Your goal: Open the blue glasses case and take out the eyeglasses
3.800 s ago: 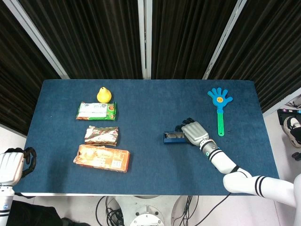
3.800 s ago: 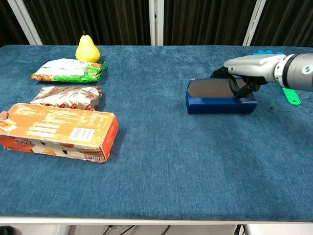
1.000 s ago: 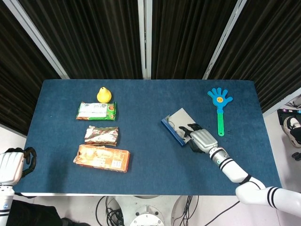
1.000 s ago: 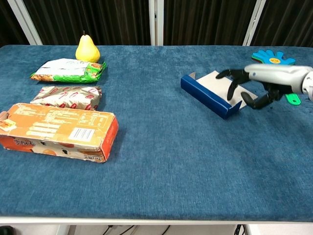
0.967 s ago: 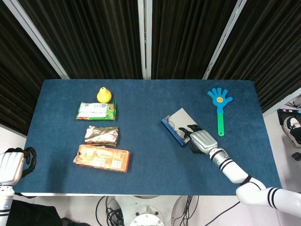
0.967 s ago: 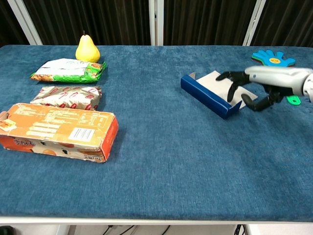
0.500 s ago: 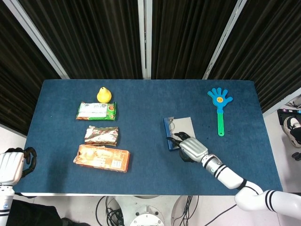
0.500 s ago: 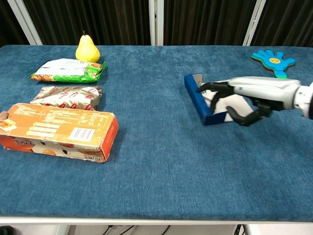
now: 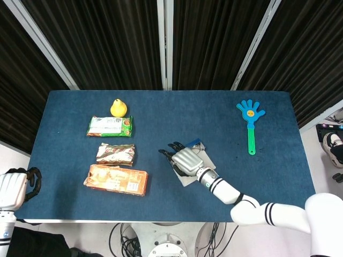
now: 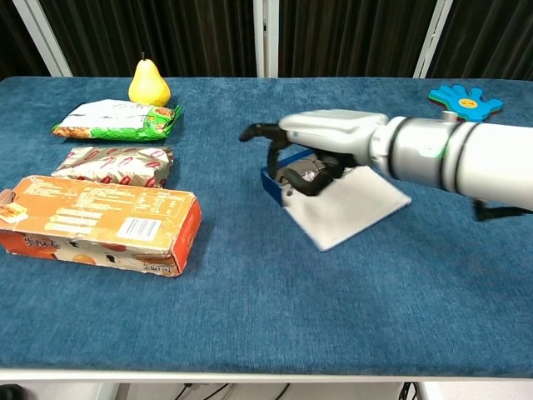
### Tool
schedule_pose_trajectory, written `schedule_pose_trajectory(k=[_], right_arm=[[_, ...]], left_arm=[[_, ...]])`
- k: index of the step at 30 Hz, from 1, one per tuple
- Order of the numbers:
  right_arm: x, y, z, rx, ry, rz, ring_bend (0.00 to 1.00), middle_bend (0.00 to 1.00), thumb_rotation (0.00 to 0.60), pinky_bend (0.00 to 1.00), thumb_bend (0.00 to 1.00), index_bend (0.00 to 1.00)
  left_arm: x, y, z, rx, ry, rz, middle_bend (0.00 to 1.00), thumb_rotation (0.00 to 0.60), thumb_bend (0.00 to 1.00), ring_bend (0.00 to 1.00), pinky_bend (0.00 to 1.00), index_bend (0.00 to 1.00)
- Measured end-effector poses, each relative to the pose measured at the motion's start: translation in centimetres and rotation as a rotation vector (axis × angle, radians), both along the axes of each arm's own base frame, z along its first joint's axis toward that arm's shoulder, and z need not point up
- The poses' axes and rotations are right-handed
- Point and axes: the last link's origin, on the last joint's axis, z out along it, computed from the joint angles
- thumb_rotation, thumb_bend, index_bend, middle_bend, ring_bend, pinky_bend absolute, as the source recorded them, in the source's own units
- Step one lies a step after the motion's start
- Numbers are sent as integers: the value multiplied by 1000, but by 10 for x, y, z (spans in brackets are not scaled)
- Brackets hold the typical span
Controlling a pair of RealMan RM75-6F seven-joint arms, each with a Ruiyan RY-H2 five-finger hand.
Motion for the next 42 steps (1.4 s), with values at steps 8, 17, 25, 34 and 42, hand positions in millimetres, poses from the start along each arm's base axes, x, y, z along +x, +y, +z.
schedule_pose_trajectory(k=[8,17,25,34,42], right_arm=[[-4,-20,30,-122,15,-19,0,244,600,0,341,86],[-22,-46,28,-138,159,-37,0,277,600,0,361,208],[-20,-53,11,-121,188,-40,0,304,600,0,375,333],[-18,-56,6,-116,188,-50,0,325,600,0,432,381],[-17,-58,6,-115,190,-55,7,338,600,0,443,421]], left_arm=[[1,0,0,-5,4,-4,685,600,359,522,479,707],[1,1,-1,-2,4,-1,685,600,358,522,479,707],[1,1,-1,-4,2,-1,685,600,358,522,479,707],[1,1,0,-6,0,-1,685,600,358,522,479,707],[1,1,0,-5,0,-1,685,600,359,522,479,706]])
